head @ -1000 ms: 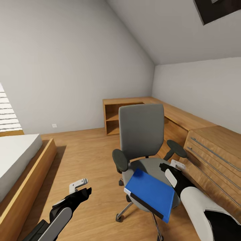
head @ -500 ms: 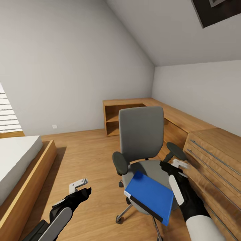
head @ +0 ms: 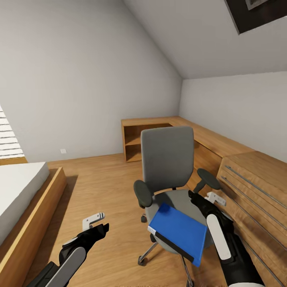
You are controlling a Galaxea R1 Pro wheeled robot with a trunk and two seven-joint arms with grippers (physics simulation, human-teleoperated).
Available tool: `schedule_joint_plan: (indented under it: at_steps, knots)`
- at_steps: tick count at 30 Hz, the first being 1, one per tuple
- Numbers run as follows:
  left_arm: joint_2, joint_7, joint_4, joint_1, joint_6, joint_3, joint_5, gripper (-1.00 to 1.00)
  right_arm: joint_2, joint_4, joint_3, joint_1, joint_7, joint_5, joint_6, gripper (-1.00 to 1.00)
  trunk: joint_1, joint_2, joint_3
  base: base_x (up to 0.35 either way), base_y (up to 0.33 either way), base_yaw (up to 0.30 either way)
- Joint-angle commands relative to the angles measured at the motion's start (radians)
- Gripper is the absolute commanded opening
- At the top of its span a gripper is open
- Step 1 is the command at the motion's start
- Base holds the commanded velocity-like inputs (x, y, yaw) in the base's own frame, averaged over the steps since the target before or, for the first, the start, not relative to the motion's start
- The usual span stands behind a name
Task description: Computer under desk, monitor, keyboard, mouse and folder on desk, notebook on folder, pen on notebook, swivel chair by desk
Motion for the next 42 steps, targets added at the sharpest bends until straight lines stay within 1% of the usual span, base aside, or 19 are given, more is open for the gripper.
schedule_joint_plan:
  at_steps: [1,2,8,17,20,21,27,29,30,31,33,34,35,36,37,38,39,41,42]
  knots:
    - [0.001,0.007,-0.001,-0.001,0.001,-0.003,0.005,1.0,0.001,-0.002,-0.001,0.0,-0.007,-0.024,0.003,1.0,0.0,-0.001,-0.001,-0.128,0.212,-0.235]
    - [0.001,0.007,-0.001,-0.001,0.0,-0.013,0.005,1.0,0.0,-0.002,-0.002,0.0,-0.007,-0.048,0.003,1.0,0.0,-0.001,-0.001,-0.197,0.235,-0.261]
    - [0.001,0.007,-0.001,-0.001,-0.001,-0.025,0.004,1.0,0.0,-0.002,-0.002,0.001,-0.008,-0.055,0.003,1.0,0.0,-0.001,-0.002,-0.218,0.24,-0.217]
    - [0.001,0.007,-0.002,-0.001,-0.001,-0.029,0.004,1.0,0.001,-0.001,-0.002,0.001,-0.009,-0.058,0.003,1.0,0.0,-0.001,-0.003,-0.248,0.239,-0.023]
    - [0.001,0.007,-0.002,-0.001,-0.001,-0.029,0.004,1.0,0.0,-0.001,-0.002,0.001,-0.009,-0.065,0.003,1.0,0.0,-0.001,-0.003,-0.255,0.235,-0.002]
    - [0.001,0.007,-0.001,-0.001,0.0,-0.029,0.004,1.0,-0.002,-0.001,-0.004,0.001,-0.009,-0.092,0.003,1.0,0.0,-0.001,-0.003,-0.249,0.208,0.0]
    - [0.001,0.009,-0.007,-0.001,-0.001,-0.028,0.004,1.0,-0.007,0.0,-0.006,0.001,-0.008,-0.112,0.003,1.0,0.0,-0.001,-0.003,-0.071,0.052,-0.011]
    - [0.001,0.01,-0.015,-0.001,-0.001,-0.026,0.005,1.0,-0.009,0.001,-0.008,0.001,-0.007,-0.135,0.003,1.0,0.0,-0.001,-0.003,-0.015,0.011,-0.143]
    - [0.001,0.011,-0.02,-0.001,-0.002,-0.026,0.005,1.0,-0.013,0.003,-0.009,0.001,-0.007,-0.154,0.003,1.0,0.0,-0.001,-0.003,-0.008,0.006,-0.199]
    - [0.001,0.012,-0.022,-0.001,-0.002,-0.026,0.005,1.0,-0.016,0.004,-0.01,0.001,-0.007,-0.165,0.003,1.0,0.0,-0.001,-0.003,-0.007,0.005,-0.213]
    - [0.001,0.013,-0.027,-0.001,-0.003,-0.025,0.005,1.0,-0.038,0.012,-0.019,0.001,-0.007,-0.229,0.004,1.0,0.007,-0.015,-0.009,-0.003,0.002,-0.253]
    - [0.001,0.014,-0.027,-0.001,-0.003,-0.025,0.005,1.0,-0.044,0.016,-0.02,0.001,-0.007,-0.246,0.005,1.0,0.011,-0.022,-0.012,-0.002,0.001,-0.269]
    - [0.001,0.014,-0.028,-0.001,-0.003,-0.025,0.005,1.0,-0.063,0.032,-0.026,0.001,-0.006,-0.306,0.007,1.0,0.015,-0.029,-0.015,-0.001,0.001,-0.283]
    - [0.001,0.014,-0.028,-0.001,-0.003,-0.025,0.005,1.0,-0.071,0.039,-0.028,0.001,-0.006,-0.33,0.008,1.0,0.019,-0.036,-0.019,-0.001,0.001,-0.286]
    - [0.001,0.015,-0.029,-0.001,-0.003,-0.025,0.005,1.0,-0.1,0.063,-0.034,0.001,-0.005,-0.414,0.012,1.0,0.023,-0.043,-0.022,0.0,0.0,-0.292]
    - [0.001,0.015,-0.029,-0.001,-0.003,-0.025,0.005,1.0,-0.111,0.07,-0.036,0.001,-0.004,-0.444,0.012,1.0,0.027,-0.05,-0.025,0.0,0.0,-0.293]
    - [0.0,0.015,-0.029,-0.001,-0.003,-0.026,0.005,1.0,-0.132,0.082,-0.038,0.001,-0.002,-0.5,0.014,1.0,0.03,-0.057,-0.028,0.0,0.0,-0.294]
    - [0.0,0.015,-0.029,-0.001,-0.003,-0.026,0.005,1.0,-0.153,0.09,-0.039,0.001,0.003,-0.552,0.014,1.0,0.038,-0.071,-0.034,0.0,0.0,-0.295]
    - [0.0,0.015,-0.029,-0.001,-0.003,-0.026,0.005,1.0,-0.171,0.095,-0.04,0.002,0.01,-0.595,0.015,1.0,0.042,-0.078,-0.037,0.0,0.0,-0.296]
